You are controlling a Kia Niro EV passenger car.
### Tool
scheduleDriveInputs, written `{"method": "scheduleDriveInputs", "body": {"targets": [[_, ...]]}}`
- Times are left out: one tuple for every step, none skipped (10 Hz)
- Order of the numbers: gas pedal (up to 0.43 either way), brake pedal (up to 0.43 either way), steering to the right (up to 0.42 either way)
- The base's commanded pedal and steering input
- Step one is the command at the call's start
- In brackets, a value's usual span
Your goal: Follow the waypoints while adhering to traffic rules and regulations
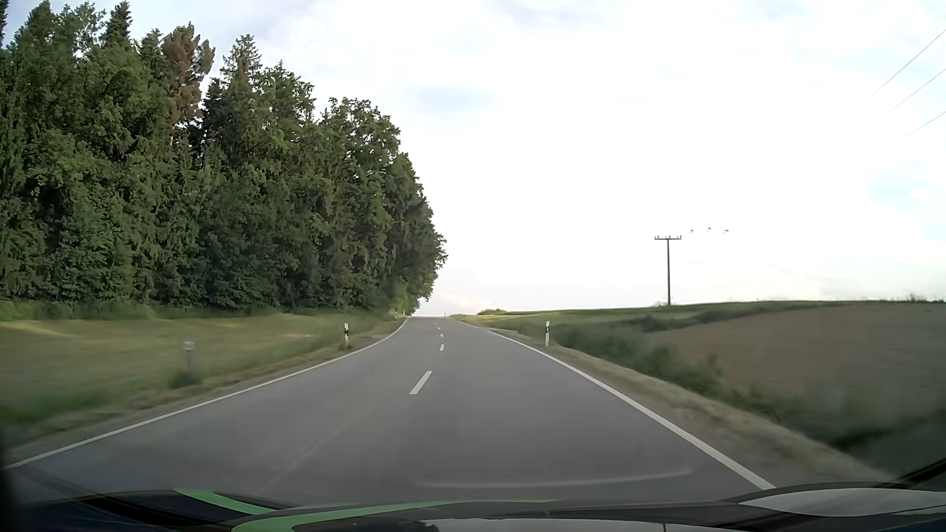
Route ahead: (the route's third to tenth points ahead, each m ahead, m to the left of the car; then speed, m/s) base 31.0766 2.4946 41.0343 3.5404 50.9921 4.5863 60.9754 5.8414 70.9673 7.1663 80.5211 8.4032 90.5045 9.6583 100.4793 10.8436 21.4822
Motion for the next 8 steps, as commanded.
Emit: {"method": "scheduleDriveInputs", "body": {"targets": [[0.268, 0.0, -0.016], [0.268, 0.0, -0.016], [0.268, 0.0, -0.016], [0.268, 0.0, -0.016], [0.268, 0.0, -0.016], [0.268, 0.0, -0.016], [0.268, 0.0, -0.016], [0.268, 0.0, -0.016]]}}
